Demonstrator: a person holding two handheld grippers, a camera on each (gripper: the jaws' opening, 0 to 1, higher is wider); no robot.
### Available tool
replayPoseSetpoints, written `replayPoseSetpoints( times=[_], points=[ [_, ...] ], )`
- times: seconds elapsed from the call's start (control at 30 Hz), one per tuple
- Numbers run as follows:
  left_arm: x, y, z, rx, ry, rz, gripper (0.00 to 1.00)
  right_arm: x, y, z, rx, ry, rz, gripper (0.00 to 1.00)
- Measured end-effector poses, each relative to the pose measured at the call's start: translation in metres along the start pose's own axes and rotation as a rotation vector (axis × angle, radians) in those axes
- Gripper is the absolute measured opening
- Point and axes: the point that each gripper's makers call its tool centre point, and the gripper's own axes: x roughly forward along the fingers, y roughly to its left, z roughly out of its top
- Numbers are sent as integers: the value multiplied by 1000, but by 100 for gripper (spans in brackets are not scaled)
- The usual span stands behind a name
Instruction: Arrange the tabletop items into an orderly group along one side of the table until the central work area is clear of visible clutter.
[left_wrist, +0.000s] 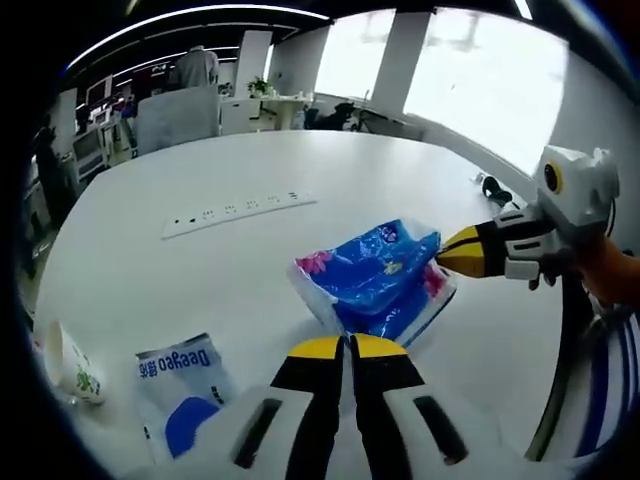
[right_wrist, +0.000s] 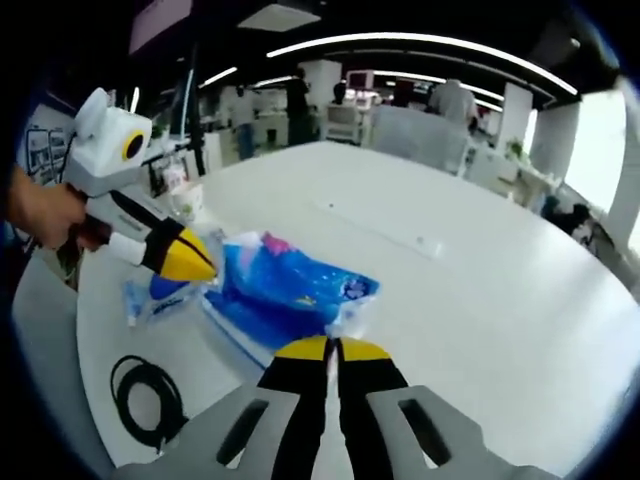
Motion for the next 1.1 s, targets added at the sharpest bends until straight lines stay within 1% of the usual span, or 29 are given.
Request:
replayPoseSetpoints(
  times=[0.23,0.33,0.57,1.1],
  points=[
    [8,0,1,6,10,-5,2,2,-6,-5,15,5,-3,0],
    [13,-1,0,4,14,-8,2,3,-8,-10,21,11,-5,0],
    [23,-4,-2,10,31,-21,2,7,-15,-19,31,25,-9,0],
    [46,-4,-9,10,61,-33,2,20,-28,-37,47,50,-13,0]
  ],
)
